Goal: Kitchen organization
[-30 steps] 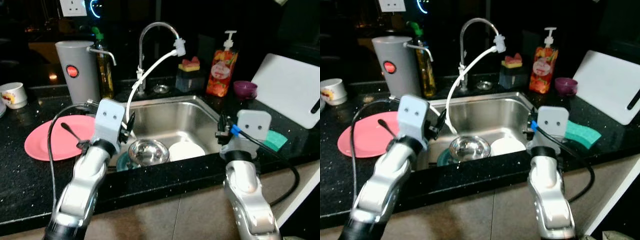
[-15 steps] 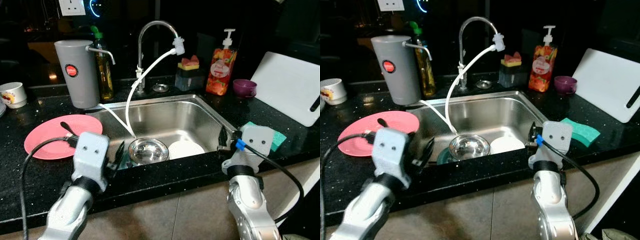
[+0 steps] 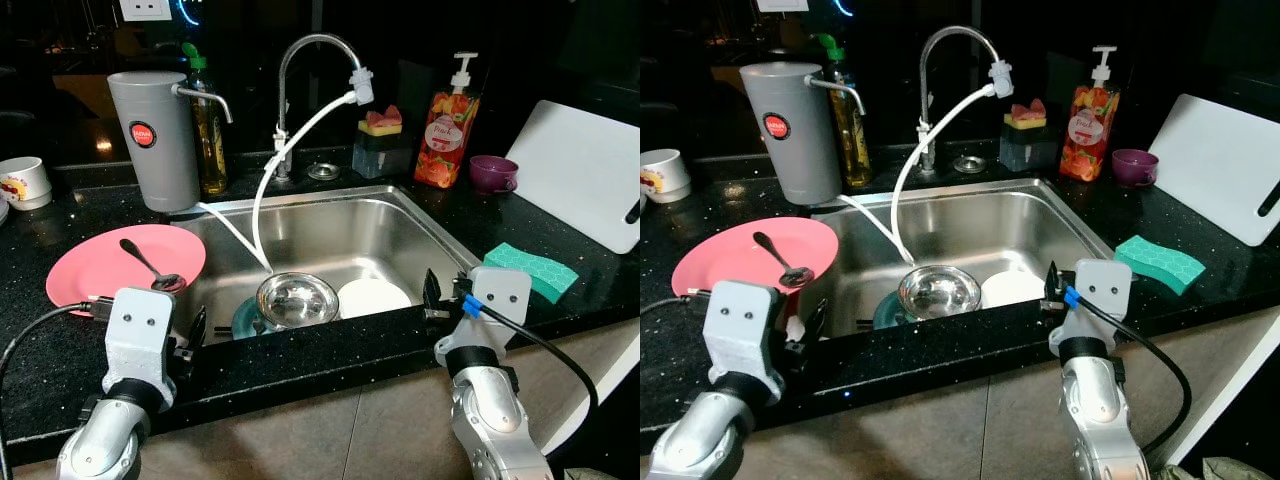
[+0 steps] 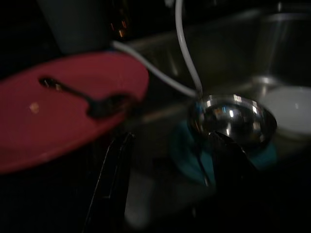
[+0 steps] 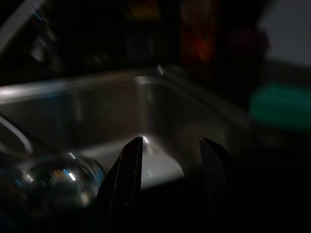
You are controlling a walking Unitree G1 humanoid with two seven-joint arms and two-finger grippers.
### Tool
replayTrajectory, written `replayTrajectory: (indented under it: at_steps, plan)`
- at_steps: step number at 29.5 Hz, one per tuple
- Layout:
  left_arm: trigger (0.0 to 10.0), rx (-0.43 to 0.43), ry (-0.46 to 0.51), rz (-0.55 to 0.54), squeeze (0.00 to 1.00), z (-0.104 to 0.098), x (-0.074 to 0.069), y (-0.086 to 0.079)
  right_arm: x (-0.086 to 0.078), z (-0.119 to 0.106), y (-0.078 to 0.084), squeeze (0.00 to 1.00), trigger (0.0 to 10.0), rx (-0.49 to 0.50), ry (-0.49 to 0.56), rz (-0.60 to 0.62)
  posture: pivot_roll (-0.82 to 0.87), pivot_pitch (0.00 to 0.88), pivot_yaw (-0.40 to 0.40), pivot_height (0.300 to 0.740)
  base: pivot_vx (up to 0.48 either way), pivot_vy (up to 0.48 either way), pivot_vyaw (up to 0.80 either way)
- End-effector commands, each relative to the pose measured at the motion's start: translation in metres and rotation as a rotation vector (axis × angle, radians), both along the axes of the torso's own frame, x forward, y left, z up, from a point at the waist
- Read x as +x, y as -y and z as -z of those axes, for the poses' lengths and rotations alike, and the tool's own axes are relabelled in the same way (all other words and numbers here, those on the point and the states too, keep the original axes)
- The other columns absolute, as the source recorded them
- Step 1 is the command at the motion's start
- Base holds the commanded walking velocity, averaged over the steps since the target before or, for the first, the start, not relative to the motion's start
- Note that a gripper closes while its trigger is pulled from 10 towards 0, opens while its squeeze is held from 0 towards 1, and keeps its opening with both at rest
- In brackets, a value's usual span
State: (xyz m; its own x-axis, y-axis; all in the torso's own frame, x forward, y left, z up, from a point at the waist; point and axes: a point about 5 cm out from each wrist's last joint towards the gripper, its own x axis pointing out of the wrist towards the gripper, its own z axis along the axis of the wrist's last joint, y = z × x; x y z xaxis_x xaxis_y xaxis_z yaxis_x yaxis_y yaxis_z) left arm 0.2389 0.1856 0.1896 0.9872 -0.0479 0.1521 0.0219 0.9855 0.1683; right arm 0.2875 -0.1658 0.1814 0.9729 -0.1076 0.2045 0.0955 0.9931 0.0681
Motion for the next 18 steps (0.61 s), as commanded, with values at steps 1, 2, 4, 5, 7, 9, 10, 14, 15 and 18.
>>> replayTrajectory:
  at_steps: [1, 2, 4, 5, 7, 9, 10, 14, 15, 18]
  plan:
    - [10.0, 0.022, -0.024, 0.005, 0.00, 0.005, -0.003, -0.001, 0.000, 0.014, 0.000, 0.00, 10.0, 0.030, -0.053, -0.022, 0.11, 0.090, -0.040, 0.740, 0.000, 0.000, 0.00]
    - [10.0, 0.022, -0.024, 0.005, 0.00, 0.005, -0.003, -0.001, 0.000, 0.014, 0.000, 0.00, 10.0, 0.030, -0.053, -0.022, 0.11, 0.090, -0.040, 0.740, 0.000, 0.000, 0.00]
    - [10.0, 0.030, -0.027, 0.004, 0.00, 0.006, -0.004, -0.001, 0.000, 0.018, -0.001, 0.00, 10.0, 0.035, -0.065, -0.035, 0.11, 0.092, -0.044, 0.740, 0.000, 0.000, 0.00]
    - [10.0, 0.066, -0.023, 0.009, 0.00, 0.007, -0.005, -0.001, 0.001, 0.022, -0.002, 0.00, 10.0, 0.036, -0.078, -0.047, 0.12, 0.090, -0.047, 0.740, 0.000, 0.000, 0.00]
    - [10.0, 0.096, -0.019, 0.014, 0.00, 0.008, -0.006, 0.000, 0.001, 0.025, -0.003, 0.00, 10.0, 0.035, -0.086, -0.052, 0.12, 0.083, -0.046, 0.740, 0.000, 0.000, 0.00]
    - [10.0, 0.096, -0.019, 0.014, 0.00, 0.008, -0.006, 0.000, 0.001, 0.025, -0.003, 0.00, 10.0, 0.035, -0.086, -0.052, 0.12, 0.083, -0.046, 0.740, 0.000, 0.000, 0.00]
    - [10.0, 0.109, -0.018, 0.013, 0.00, 0.010, -0.006, 0.001, 0.002, 0.027, -0.003, 0.00, 10.0, 0.033, -0.090, -0.055, 0.12, 0.083, -0.046, 0.740, 0.000, 0.000, 0.00]
    - [10.0, 0.052, -0.025, -0.004, 0.00, 0.011, -0.005, 0.002, 0.005, 0.022, -0.003, 0.00, 10.0, 0.040, -0.072, -0.054, 0.12, 0.085, -0.049, 0.740, 0.000, 0.000, 0.00]
    - [10.0, 0.022, -0.035, -0.012, 0.00, 0.012, -0.004, 0.002, 0.006, 0.021, -0.003, 0.00, 10.0, 0.039, -0.065, -0.058, 0.12, 0.085, -0.049, 0.740, 0.000, 0.000, 0.00]
    - [10.0, -0.021, -0.028, -0.016, 0.00, 0.010, 0.001, 0.006, 0.011, 0.007, 0.001, 0.00, 10.0, 0.045, -0.012, -0.049, 0.13, 0.072, -0.045, 0.740, 0.000, 0.000, 0.00]
